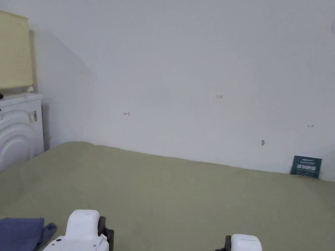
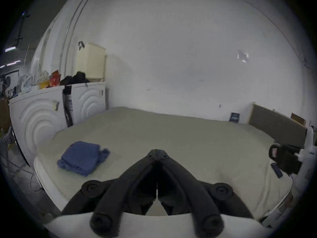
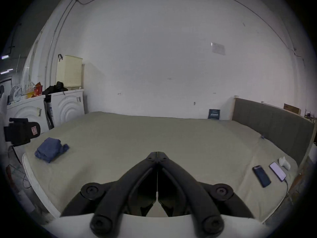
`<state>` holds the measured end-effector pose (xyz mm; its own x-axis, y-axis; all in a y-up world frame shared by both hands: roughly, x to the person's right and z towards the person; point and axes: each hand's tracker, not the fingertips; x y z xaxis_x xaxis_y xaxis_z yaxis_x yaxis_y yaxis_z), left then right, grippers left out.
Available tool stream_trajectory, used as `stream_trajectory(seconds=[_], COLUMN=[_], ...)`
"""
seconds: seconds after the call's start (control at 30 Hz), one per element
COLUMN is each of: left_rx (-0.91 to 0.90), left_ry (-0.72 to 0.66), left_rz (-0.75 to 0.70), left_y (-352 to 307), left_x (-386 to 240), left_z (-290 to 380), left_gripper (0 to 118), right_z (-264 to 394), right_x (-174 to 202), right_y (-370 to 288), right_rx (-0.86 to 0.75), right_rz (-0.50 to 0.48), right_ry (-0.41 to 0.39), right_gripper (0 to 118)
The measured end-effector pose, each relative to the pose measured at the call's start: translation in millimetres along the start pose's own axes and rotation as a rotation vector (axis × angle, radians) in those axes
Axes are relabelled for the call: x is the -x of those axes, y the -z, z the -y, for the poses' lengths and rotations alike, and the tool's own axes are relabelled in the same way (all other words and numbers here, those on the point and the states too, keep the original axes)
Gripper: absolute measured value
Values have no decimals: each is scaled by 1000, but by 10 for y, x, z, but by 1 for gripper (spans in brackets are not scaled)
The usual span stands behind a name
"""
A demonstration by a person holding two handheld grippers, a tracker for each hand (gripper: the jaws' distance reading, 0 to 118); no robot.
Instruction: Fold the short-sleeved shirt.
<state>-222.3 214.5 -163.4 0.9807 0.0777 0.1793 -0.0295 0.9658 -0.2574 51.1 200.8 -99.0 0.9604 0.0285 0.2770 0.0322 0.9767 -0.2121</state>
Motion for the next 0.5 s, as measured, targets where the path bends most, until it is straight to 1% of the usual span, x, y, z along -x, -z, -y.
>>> stream_trajectory(seconds=[0.03, 0.1, 0.13, 0.17, 0.2, 0.23, 0.33, 0.43, 0.5], left_rx=[-22, -74, -50, -56, -65, -59, -57, -69, -85], left_ry=[20, 50, 50, 27, 1, 18, 142, 117, 92], left_rz=[-1, -12, -4, 13, 30, 59, 40, 63, 68], left_y=[-86, -188, -235, -290, -332, -355, -364, -372, -384], left_x=[-195, -421, -488, -581, -620, -654, -769, -766, -763], left_z=[8, 56, 58, 81, 115, 135, 154, 75, -17], left_gripper=[0, 0, 0, 0, 0, 0, 0, 0, 1], right_z=[10, 23, 40, 53, 62, 66, 92, 75, 33], right_x=[-159, -403, -512, -609, -685, -767, -911, -1016, -1080], right_y=[-60, -175, -235, -287, -313, -341, -393, -405, -411], right_rx=[-4, -21, -36, -41, -38, -35, -43, -55, -64], right_rz=[-2, 52, 71, 109, 107, 112, 146, 182, 181], right_ry=[-2, -27, -35, -32, -24, -16, -6, 18, 24], right_gripper=[0, 0, 0, 0, 0, 0, 0, 0, 0])
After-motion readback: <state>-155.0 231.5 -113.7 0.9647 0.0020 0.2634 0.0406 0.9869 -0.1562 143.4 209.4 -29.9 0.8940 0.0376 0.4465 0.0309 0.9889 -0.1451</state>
